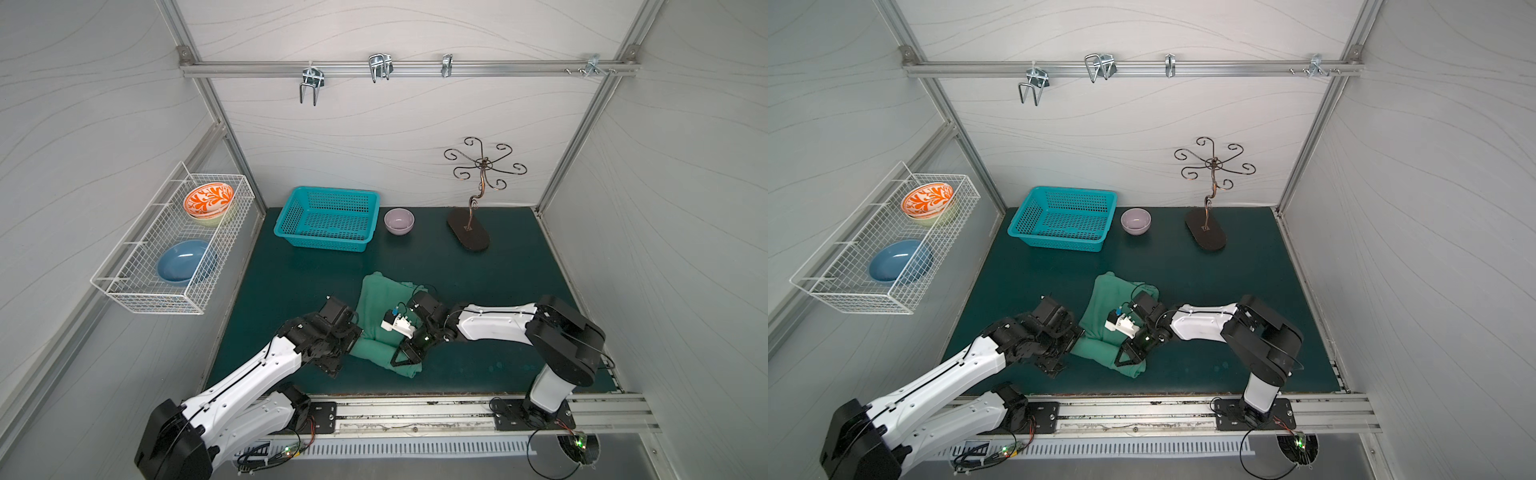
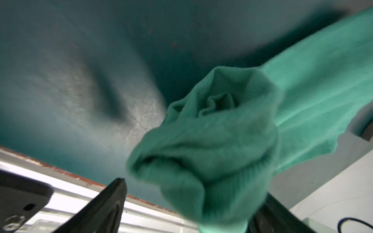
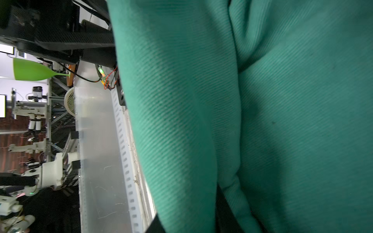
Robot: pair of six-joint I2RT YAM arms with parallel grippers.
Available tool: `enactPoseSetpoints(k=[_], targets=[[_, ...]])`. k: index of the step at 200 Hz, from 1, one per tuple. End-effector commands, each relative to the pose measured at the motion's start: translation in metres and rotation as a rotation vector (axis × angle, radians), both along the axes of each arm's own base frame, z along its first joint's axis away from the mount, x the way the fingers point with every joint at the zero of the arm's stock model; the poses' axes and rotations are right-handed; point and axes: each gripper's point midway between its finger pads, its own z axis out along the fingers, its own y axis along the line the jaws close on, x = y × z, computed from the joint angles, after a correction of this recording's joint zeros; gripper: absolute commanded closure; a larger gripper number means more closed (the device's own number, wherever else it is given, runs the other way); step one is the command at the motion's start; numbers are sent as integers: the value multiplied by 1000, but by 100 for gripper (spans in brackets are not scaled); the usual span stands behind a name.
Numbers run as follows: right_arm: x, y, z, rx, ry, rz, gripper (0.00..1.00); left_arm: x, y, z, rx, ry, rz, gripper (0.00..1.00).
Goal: Roll up the long pants
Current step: Roll the long pant at the center of the board.
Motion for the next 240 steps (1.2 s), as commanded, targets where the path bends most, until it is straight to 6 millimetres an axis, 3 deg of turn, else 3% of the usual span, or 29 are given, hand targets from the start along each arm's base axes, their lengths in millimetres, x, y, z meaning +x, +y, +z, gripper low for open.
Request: enactPoseSetpoints(k=[1, 21, 48, 58, 70, 87, 113, 124, 135, 149, 188, 204, 211, 227, 240], targets=[[-14, -20, -20, -132, 146, -22, 95, 17, -16, 2, -47, -39, -6, 15], [-14, -21, -22, -141, 149, -32, 94, 20, -15, -7, -24, -23, -9, 29], [3, -26, -20, -209, 59, -103, 91, 19, -6, -23, 12, 18, -1, 60], [11, -26, -10, -199, -17, -125, 81, 17, 0, -31, 20, 38, 12, 69], [21, -25, 5, -182, -160, -150, 62, 18, 6, -40, 21, 60, 21, 78], [28, -27, 25, -161, -370, -154, 45, 17, 12, -43, 36, 78, 12, 81], [37, -28, 61, -157, -774, -104, 36, 17, 12, -44, 39, 78, 5, 81], [30, -20, 75, -124, -933, -34, 33, 16, 13, -44, 39, 78, 5, 81], [18, -11, 78, -104, -1078, 72, 29, 16, 13, -45, 39, 79, 7, 81], [6, -4, 63, -130, -1148, 175, 27, 15, 13, -45, 38, 80, 7, 81], [1, 8, 14, -244, -1116, 236, 28, 15, 13, -46, 38, 77, 14, 81], [4, 9, -5, -278, -1097, 223, 34, 16, 12, -45, 33, 71, 10, 81], [6, 8, -11, -294, -1087, 215, 40, 17, 12, -44, 32, 69, 8, 80], [4, 5, -16, -294, -1036, 190, 66, 18, 10, -41, 24, 64, 5, 78], [-4, 1, -19, -265, -918, 163, 86, 20, 12, -35, 32, 52, 8, 67]])
